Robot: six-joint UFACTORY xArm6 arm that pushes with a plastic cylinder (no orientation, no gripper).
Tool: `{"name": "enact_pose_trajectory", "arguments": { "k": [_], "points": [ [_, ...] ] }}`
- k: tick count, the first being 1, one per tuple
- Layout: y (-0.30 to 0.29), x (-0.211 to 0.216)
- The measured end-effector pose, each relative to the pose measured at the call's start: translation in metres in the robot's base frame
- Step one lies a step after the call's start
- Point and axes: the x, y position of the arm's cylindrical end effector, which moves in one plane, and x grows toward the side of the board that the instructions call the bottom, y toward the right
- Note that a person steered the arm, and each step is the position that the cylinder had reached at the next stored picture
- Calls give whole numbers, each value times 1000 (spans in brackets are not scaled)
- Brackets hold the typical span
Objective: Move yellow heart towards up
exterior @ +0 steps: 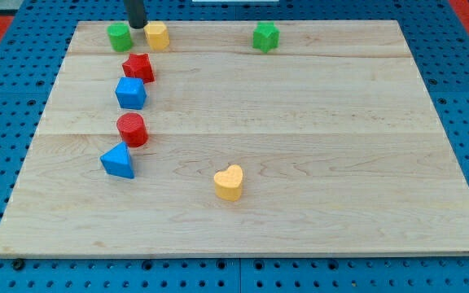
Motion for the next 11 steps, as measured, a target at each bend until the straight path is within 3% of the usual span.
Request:
{"name": "enact_pose_trajectory", "arguments": {
  "k": [1, 3, 6, 7, 8, 10, 11],
  "points": [
    [25, 1],
    [1, 26],
    [57, 36],
    [69, 87],
    [172, 100],
    [281, 316],
    [255, 396]
  ]
}}
